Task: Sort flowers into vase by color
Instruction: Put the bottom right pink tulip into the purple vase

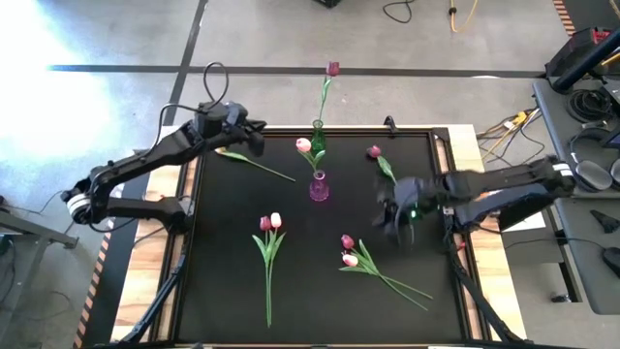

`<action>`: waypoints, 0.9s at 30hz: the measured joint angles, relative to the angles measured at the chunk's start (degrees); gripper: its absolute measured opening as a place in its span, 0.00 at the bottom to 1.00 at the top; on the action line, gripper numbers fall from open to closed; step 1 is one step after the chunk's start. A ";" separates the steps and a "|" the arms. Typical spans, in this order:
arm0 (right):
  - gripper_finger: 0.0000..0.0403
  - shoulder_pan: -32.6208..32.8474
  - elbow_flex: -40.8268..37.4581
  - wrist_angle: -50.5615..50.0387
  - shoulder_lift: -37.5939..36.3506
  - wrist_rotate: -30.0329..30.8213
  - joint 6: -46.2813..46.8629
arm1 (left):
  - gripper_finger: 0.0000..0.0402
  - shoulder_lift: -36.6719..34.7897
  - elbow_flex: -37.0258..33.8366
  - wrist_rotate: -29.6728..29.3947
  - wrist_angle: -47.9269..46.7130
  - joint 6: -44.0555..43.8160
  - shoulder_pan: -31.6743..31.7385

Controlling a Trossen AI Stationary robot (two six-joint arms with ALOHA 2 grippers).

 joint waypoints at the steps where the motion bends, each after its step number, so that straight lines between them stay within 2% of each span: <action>1: 0.05 2.66 -0.73 1.07 0.60 1.33 2.51 | 0.02 -0.74 -1.02 -0.02 1.18 -0.31 0.03; 8: 0.20 18.75 -2.56 7.48 9.05 9.95 18.32 | 0.00 -4.18 -8.97 2.96 7.88 -5.74 0.13; 15: 0.34 25.06 -0.78 7.76 22.61 7.86 28.97 | 0.00 -4.23 -11.84 5.09 8.89 -6.93 0.19; 19: 0.34 25.75 0.70 7.81 27.58 6.90 33.82 | 0.00 -3.53 -11.45 5.97 8.91 -6.52 0.17; 27: 0.25 25.69 0.80 5.76 32.85 6.48 40.96 | 0.00 -2.48 -10.37 5.99 8.96 -3.93 0.17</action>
